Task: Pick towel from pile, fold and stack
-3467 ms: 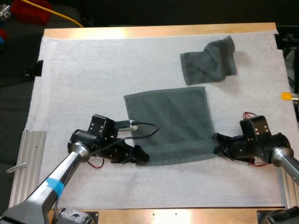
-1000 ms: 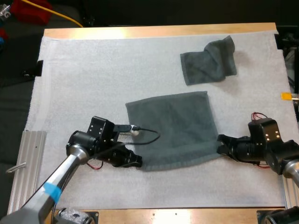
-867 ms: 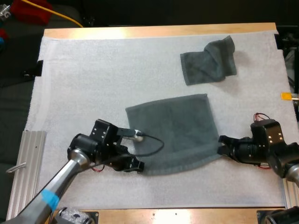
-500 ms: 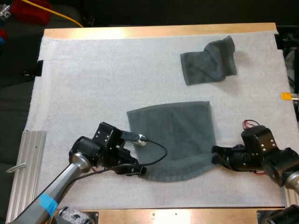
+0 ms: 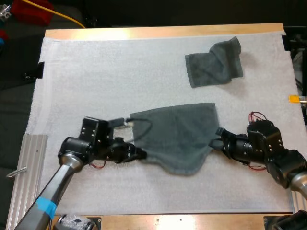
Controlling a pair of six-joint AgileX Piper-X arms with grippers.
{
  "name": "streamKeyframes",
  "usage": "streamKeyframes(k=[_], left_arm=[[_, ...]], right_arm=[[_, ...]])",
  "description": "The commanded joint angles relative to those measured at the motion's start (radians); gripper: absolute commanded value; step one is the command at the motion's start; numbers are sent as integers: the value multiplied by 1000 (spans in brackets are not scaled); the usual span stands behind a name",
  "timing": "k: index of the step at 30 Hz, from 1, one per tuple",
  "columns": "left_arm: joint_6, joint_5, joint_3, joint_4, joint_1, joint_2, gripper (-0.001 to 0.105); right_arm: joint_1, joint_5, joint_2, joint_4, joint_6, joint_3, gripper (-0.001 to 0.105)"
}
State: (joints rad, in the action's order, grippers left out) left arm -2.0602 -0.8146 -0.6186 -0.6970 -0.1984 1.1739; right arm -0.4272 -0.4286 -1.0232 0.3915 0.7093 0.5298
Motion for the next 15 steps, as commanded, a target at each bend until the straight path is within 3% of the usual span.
streamKeyframes(k=[1,15], left_arm=[[-29,-33,-7,36,16,2,0],[-225,-135,-7,316,146,199,0]], right_arm=[[6,-16,-25,-47,-22,1,0],[16,8,-268,-429,-218,3,0]])
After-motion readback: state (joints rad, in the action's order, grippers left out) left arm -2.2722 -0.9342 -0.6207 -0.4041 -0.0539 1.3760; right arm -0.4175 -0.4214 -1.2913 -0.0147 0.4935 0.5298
